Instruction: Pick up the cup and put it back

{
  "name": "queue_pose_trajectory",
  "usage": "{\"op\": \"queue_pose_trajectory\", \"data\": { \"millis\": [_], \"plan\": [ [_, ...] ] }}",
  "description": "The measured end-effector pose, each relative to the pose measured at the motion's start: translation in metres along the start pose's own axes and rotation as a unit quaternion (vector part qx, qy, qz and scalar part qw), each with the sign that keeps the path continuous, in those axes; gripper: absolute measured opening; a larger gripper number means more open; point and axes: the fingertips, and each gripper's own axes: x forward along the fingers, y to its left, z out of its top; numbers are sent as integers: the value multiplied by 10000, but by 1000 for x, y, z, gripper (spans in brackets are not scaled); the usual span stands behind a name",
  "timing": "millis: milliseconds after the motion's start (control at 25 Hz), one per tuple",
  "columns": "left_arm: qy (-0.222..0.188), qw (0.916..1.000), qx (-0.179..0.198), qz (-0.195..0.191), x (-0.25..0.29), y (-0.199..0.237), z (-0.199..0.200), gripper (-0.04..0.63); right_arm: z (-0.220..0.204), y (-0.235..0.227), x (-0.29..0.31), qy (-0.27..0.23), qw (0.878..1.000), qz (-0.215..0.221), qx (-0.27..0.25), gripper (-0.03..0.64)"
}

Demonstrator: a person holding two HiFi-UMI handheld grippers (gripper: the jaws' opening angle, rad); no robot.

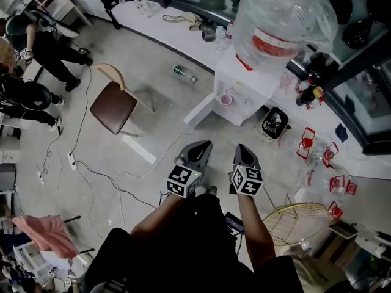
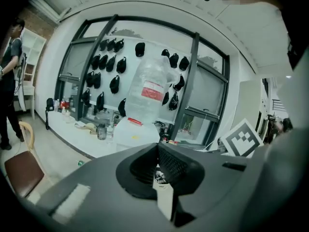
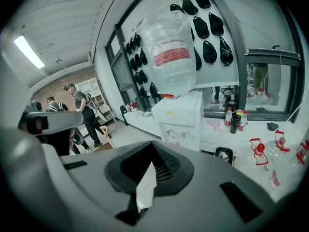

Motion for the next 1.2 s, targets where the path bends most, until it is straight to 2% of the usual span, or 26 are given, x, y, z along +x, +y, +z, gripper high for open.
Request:
{"op": "queue_pose_trajectory", "data": {
  "millis": [280,440,720,1000,1200],
  "plan": [
    [-378,9988,306,-82,-45,-27,53,6,39,32,-66,-370,9992,-66,129,-6],
    [-532,9972,503,-155,-67,-16,80,6,64,57,-92,-661,9974,-187,207,-6],
    [-665,9937,711,-554,-102,13,115,6,109,101,-137,-1378,9887,-583,-45,-6],
    [-776,9916,718,-740,-128,25,124,6,111,119,-176,-1670,9803,-1051,-1,-6],
    [-756,9900,758,-917,-129,21,119,6,108,122,-183,-1772,9776,-1133,1,-6]
  ]
}}
